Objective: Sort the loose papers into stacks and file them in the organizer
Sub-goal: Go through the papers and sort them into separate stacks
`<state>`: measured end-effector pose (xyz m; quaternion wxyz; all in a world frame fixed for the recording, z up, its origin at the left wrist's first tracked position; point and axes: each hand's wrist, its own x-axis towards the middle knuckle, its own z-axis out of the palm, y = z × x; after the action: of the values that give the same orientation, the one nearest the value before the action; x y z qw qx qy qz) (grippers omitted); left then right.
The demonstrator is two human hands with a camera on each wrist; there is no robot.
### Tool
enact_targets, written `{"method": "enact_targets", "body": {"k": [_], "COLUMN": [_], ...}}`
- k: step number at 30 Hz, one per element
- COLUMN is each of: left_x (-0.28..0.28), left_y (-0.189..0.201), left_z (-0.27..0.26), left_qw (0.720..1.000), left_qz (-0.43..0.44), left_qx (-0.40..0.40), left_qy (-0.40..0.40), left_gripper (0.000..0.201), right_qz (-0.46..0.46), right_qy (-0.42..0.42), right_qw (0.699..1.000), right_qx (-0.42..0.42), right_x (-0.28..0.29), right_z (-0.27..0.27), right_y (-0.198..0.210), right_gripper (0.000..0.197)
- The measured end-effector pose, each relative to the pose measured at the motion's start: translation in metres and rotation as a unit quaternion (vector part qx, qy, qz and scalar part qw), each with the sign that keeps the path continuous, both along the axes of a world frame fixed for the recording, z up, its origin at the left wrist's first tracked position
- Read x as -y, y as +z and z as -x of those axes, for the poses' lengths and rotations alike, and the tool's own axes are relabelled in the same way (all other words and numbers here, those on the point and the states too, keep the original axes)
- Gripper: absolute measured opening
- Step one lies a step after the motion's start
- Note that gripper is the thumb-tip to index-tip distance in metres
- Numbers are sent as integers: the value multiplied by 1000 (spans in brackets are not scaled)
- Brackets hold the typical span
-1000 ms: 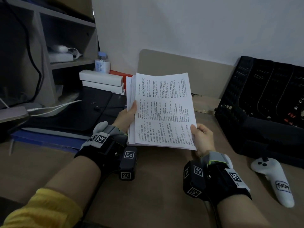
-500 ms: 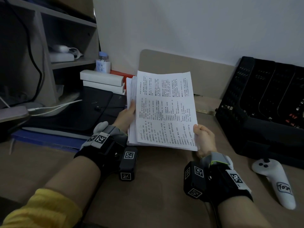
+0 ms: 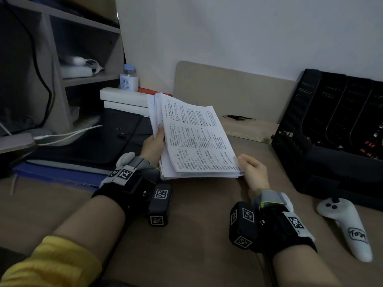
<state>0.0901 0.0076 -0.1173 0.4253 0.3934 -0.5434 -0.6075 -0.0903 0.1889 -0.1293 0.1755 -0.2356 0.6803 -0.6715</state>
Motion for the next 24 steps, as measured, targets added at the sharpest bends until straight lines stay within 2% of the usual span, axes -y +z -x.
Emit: {"method": "enact_targets", "body": {"k": [4, 7, 13, 17, 19, 21, 24], "left_x": [2, 2, 3, 3, 3, 2, 2], "left_y": [0, -1, -1, -1, -1, -1, -1], "left_z": [0, 0, -1, -1, -1, 0, -1], "left_qw": [1000, 1000, 1000, 999, 999, 999, 999], "left_qz": [1, -3, -5, -6, -6, -7, -12], "left_qx": [5, 2, 1, 2, 2, 1, 1], "left_qy": [7, 14, 24, 36, 40, 43, 47], "left_gripper": [58, 59, 55, 55, 54, 55, 55], "right_qz": [-23, -11, 18, 9, -5, 2, 21], "right_qy": [24, 36, 6, -38, -28, -25, -25], "right_qw": [999, 999, 1000, 999, 999, 999, 999], "right_qx": [-28, -18, 14, 38, 28, 23, 26], "right_x": [1, 3, 8, 10, 9, 8, 6], "right_z": [-1, -1, 7, 14, 9, 6, 3], "right_y": [1, -1, -6, -10, -8, -6, -3], "right_gripper": [25, 30, 33, 11, 18, 15, 26]}}
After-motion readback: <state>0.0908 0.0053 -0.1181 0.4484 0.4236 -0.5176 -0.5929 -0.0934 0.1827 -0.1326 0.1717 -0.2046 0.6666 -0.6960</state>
